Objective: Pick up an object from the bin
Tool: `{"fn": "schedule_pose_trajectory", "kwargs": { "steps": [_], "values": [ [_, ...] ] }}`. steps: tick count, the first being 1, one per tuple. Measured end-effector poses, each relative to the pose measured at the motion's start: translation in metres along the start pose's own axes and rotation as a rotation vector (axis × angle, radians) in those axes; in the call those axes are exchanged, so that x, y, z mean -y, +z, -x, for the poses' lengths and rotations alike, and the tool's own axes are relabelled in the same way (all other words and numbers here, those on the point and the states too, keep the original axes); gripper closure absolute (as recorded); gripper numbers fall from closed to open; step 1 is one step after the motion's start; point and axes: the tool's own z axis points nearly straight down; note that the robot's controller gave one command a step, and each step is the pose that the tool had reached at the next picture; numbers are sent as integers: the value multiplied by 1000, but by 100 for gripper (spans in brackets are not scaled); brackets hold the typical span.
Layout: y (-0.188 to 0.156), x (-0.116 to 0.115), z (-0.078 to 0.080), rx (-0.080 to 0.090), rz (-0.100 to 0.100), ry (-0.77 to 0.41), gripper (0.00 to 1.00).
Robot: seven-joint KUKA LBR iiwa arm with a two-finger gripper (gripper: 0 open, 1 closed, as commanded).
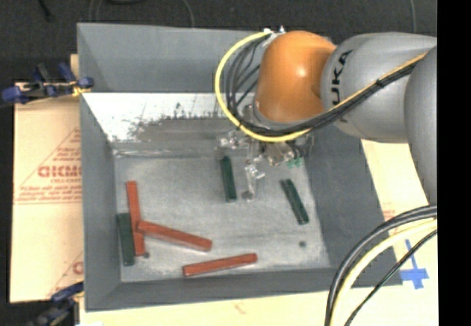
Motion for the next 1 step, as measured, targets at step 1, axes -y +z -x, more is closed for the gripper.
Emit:
{"fn": "schedule_pose_trajectory", "kwargs": {
  "steps": [1],
  "values": [
    [51,-4,8,5,0,-39,100]
  ]
}}
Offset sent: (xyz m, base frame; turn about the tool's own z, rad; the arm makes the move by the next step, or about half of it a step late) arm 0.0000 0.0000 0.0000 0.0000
